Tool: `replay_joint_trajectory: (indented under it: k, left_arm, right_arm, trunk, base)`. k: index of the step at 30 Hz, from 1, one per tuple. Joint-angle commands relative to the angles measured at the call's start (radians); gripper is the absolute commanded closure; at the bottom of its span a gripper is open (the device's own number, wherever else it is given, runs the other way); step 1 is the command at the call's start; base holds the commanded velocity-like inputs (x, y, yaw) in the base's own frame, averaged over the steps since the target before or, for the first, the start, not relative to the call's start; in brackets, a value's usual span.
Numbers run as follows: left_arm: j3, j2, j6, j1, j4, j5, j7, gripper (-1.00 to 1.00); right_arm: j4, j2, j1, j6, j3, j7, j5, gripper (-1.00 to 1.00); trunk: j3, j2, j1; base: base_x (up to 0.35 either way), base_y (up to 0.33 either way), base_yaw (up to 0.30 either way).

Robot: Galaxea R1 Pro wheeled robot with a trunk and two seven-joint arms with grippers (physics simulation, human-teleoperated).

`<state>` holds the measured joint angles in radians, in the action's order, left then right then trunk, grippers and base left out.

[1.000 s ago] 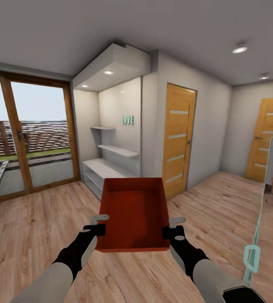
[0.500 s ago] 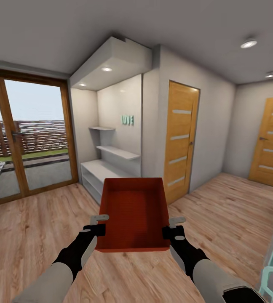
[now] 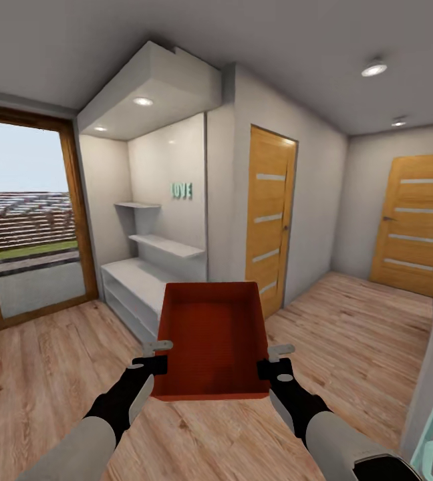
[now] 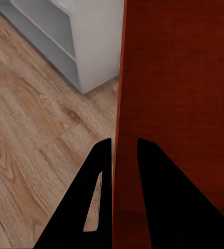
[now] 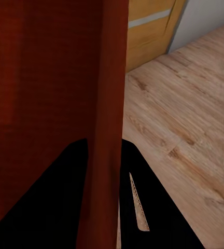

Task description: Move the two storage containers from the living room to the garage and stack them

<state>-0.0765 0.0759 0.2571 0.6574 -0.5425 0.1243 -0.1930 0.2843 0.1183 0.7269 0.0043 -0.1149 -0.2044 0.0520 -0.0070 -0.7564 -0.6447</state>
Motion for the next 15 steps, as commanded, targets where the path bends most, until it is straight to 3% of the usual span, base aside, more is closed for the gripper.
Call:
replay_joint_trajectory:
  k: [1, 15]
  left_arm:
    - [0.022, -0.004, -0.017, 0.001, -0.005, -0.018, -0.016, 1.0]
    - [0.022, -0.003, -0.017, 0.001, -0.005, -0.018, -0.016, 1.0]
  right_arm:
    - [-0.004, -0.008, 0.0, 0.0, 0.004, -0.007, 0.0, 1.0]
    - [-0.004, -0.008, 0.0, 0.0, 0.004, -0.007, 0.0, 1.0]
  trunk:
    - [-0.001, -0.001, -0.001]
    - [-0.001, -0.001, -0.001]
  base:
    - [0.323, 0.101, -0.285]
    - [0.323, 0.101, -0.288]
